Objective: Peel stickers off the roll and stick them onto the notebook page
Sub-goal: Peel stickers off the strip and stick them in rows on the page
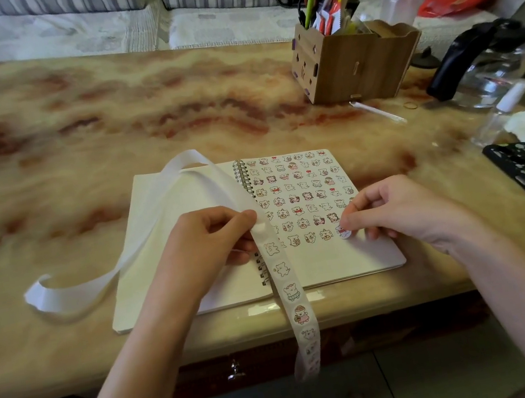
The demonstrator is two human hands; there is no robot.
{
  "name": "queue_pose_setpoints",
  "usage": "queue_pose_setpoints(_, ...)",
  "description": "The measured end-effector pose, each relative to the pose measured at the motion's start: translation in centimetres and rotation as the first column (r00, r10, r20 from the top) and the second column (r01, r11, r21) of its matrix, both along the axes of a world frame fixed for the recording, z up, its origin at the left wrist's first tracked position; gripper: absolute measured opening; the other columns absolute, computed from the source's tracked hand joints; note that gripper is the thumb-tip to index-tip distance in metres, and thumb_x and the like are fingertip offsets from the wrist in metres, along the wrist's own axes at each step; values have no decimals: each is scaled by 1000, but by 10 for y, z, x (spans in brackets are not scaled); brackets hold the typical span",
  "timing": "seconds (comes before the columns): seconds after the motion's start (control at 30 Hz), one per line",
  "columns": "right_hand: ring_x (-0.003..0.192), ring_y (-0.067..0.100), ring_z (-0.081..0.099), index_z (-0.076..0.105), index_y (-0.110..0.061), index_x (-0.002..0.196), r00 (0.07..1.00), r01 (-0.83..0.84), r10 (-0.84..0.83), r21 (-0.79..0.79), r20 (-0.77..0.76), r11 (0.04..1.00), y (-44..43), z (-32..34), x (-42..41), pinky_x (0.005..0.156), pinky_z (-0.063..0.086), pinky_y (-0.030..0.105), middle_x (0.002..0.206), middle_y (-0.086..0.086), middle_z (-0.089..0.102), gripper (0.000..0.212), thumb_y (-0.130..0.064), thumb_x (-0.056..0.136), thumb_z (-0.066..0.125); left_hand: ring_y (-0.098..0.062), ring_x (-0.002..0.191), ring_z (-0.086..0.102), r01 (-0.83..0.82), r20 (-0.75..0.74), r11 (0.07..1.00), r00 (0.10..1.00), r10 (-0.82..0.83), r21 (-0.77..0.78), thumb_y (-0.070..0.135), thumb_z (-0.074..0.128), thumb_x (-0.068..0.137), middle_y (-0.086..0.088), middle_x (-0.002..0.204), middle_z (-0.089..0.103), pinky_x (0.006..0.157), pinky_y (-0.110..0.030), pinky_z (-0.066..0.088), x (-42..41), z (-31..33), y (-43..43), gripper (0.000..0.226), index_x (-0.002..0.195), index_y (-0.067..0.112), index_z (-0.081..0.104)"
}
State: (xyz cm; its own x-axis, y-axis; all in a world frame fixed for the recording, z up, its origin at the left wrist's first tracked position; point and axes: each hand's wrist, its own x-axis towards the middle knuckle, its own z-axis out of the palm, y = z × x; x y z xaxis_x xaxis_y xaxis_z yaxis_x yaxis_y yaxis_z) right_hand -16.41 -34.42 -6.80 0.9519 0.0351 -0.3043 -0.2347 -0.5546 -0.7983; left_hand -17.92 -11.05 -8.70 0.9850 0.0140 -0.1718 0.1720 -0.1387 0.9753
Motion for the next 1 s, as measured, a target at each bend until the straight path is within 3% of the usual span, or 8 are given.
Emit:
queue_pose_setpoints(0.47,51,9,50,72,-4,79,999,8,-6,-44,51,999,4,-3,-1,43,36,10,65,-2,71,5,-7,76,74,-16,61,64,2,-1,1000,1000,-2,2,17,64,87,-17,75,72,62,-22,57,0,0,0,19,76,4,72)
queue_pose_setpoints(0.73,56,11,54,66,-11,80,997,4,3,-92,79,996,1,-7,2,56,39,25,58,-2,63,18,-13,71,82,-19,63,64,10,-4,1000,1000,-10,8,18,64,87,-20,77,72,63,-22,57,0,0,0,19,77,4,72)
queue_pose_setpoints(0.83,53,13,52,58,-14,82,997,0,8,-95,82,995,-2,-9,4,55,38,27,51,-5,59,25,-11,72,81,-18,62,64,8,-6,1000,1000,-8,4,17,64,87,-20,77,72,61,-20,56,0,0,0,19,78,3,71)
queue_pose_setpoints(1.0,47,6,49,60,-11,87,998,-19,24,-95,53,995,-5,-9,5,46,38,22,52,-5,56,13,-9,81,71,-16,60,63,8,-2,1000,1000,-8,13,17,63,88,-19,75,72,60,-20,56,-1,0,0,19,76,4,71)
